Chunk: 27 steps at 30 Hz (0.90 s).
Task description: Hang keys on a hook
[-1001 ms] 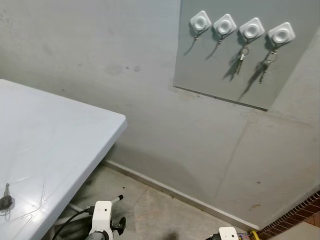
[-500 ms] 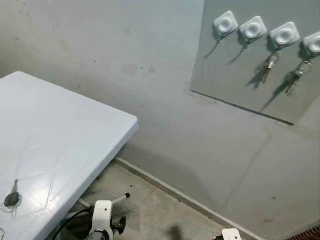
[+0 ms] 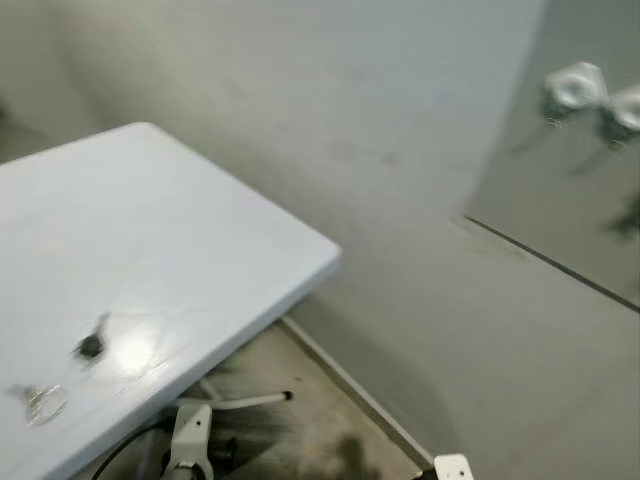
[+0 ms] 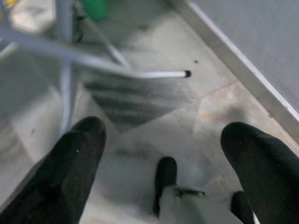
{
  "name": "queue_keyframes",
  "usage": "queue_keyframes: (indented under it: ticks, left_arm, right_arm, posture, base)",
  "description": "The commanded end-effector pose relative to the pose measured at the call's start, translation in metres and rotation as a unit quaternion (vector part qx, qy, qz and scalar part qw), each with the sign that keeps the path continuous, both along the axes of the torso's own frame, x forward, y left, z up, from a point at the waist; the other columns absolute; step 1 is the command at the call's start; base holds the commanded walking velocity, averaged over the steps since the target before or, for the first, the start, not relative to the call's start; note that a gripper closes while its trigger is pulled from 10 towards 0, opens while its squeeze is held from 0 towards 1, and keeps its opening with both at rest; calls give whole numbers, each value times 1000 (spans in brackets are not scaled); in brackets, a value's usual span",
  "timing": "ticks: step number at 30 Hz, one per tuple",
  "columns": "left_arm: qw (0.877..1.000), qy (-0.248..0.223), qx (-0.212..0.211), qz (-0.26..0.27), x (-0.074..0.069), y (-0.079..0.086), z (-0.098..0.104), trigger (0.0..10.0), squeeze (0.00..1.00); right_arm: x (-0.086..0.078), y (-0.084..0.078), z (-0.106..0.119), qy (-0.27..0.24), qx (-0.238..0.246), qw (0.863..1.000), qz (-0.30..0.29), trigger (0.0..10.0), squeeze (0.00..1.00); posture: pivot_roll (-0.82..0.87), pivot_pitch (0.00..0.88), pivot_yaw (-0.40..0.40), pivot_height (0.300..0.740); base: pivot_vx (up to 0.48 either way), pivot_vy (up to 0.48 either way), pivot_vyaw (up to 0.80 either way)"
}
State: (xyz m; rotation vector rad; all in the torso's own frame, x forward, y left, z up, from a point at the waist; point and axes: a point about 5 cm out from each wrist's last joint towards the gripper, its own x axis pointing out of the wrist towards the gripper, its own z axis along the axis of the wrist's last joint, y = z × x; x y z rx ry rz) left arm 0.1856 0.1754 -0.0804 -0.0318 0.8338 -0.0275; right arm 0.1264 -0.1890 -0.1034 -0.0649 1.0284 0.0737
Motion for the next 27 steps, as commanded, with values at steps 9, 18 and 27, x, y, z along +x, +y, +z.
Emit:
queue_keyframes:
  ticks: [9, 18, 27]
  left_arm:
    - [1000, 11, 4, 2, -2, 2, -1, 10000, 0]
    - [1000, 19, -2, 15, -3, 3, -2, 10000, 0]
    - [999, 25, 2, 21, -4, 5, -3, 10000, 0]
  right_arm:
    - [-2, 1, -1, 6, 2, 1000, 1, 10000, 0]
    - [-2, 1, -1, 8, 2, 1000, 0, 10000, 0]
    - [-4, 2, -2, 11, 3, 1000, 0, 10000, 0]
  posture:
    - [29, 0, -7, 740]
    - [31, 0, -5, 740]
    - [36, 0, -5, 740]
  base:
    - [0, 0, 800]
    - [0, 0, 800]
    - [0, 0, 800]
